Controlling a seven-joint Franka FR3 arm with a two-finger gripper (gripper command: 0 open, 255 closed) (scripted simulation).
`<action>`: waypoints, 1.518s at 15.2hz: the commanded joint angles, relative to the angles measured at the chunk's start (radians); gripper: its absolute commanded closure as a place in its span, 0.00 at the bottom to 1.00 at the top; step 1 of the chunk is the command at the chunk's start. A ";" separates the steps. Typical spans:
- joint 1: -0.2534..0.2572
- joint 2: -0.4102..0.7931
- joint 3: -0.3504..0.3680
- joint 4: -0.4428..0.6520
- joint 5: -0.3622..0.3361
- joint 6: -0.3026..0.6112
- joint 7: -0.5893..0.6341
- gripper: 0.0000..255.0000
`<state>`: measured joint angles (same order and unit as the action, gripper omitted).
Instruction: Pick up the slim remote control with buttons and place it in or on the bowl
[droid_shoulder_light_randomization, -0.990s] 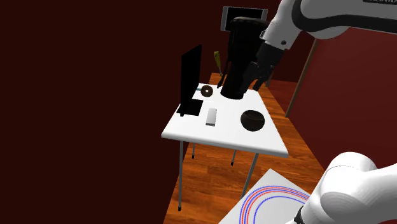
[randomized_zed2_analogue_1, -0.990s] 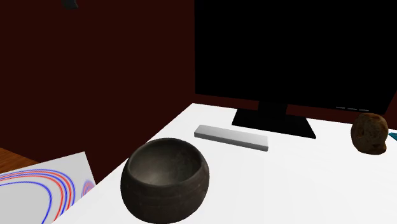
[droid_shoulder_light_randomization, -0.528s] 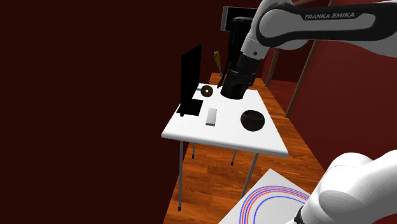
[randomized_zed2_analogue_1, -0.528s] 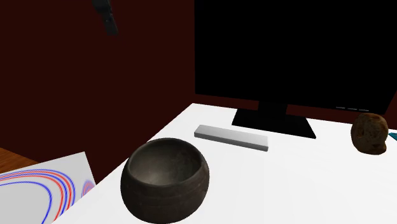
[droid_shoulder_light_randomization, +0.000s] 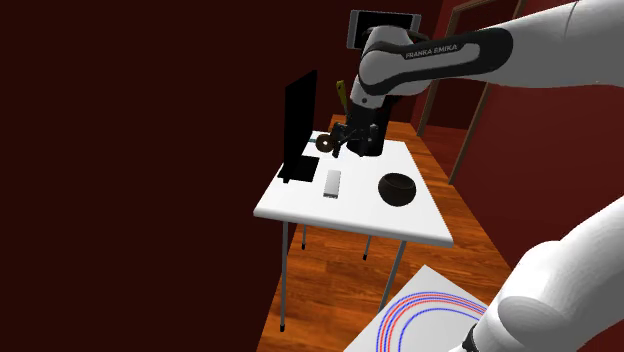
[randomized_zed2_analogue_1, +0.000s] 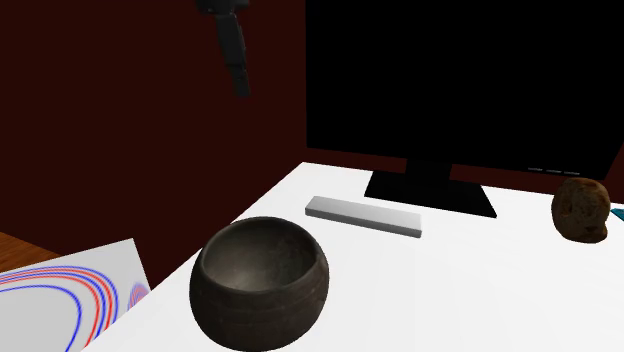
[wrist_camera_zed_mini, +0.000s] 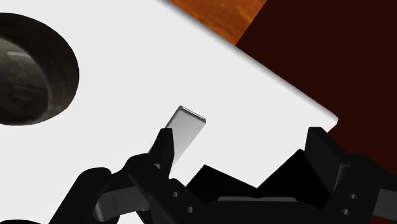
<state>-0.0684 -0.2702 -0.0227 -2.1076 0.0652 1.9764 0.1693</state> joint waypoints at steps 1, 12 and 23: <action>-0.011 0.072 -0.002 0.035 -0.008 0.025 0.029 0.00; -0.055 0.473 -0.040 0.314 -0.038 0.076 0.175 0.00; -0.096 0.794 -0.083 0.592 -0.029 0.060 0.264 0.00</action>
<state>-0.1635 0.5106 -0.1053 -1.5208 0.0353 2.0296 0.4304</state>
